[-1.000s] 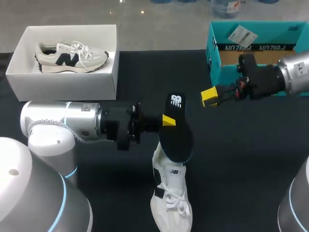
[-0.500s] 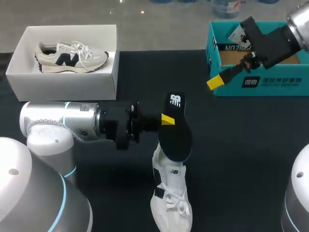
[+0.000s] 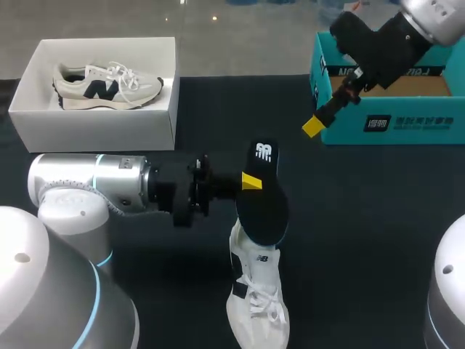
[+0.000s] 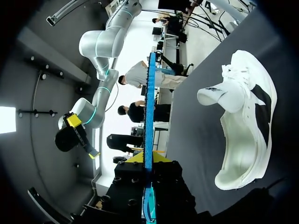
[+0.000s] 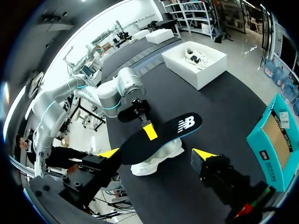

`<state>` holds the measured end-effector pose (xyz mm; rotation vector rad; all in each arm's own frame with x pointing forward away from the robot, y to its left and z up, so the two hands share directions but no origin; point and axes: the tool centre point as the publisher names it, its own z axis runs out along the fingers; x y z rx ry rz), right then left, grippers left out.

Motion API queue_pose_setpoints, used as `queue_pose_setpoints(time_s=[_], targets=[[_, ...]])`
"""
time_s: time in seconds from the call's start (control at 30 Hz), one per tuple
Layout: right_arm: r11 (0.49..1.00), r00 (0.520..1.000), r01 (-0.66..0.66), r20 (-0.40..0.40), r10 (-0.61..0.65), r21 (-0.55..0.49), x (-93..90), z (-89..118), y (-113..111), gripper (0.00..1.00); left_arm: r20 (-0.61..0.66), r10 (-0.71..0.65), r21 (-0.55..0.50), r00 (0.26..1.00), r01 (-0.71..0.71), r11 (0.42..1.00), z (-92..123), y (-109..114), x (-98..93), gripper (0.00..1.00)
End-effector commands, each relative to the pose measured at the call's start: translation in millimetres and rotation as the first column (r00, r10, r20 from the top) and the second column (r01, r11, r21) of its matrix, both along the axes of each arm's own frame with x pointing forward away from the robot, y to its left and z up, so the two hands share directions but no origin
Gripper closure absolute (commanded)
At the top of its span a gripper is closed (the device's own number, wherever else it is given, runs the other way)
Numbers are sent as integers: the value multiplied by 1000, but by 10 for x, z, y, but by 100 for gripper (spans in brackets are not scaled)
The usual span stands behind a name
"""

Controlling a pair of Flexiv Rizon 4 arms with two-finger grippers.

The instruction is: Take the shoe out of the shoebox, open the shoe tongue, remove and reinsert the insole, then place the shoe into the shoebox

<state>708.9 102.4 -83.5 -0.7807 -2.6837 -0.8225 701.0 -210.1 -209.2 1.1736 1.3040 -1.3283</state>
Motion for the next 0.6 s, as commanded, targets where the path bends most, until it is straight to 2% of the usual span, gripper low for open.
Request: queue_pose_setpoints(time_s=[0.03,0.27,0.6], targets=[[998,999,-44,-17,43,-54,63,-8,72,0,4,1,-2,1000,-1,1000,-6,12,-11,100],[985,995,-97,1,98,-141,71,9,198,0,9,0,1,1000,0,1000,11,23,-24,100],[974,994,-54,86,75,-221,-10,82,207,0,20,-3,7,1000,3,1000,46,26,-38,100]])
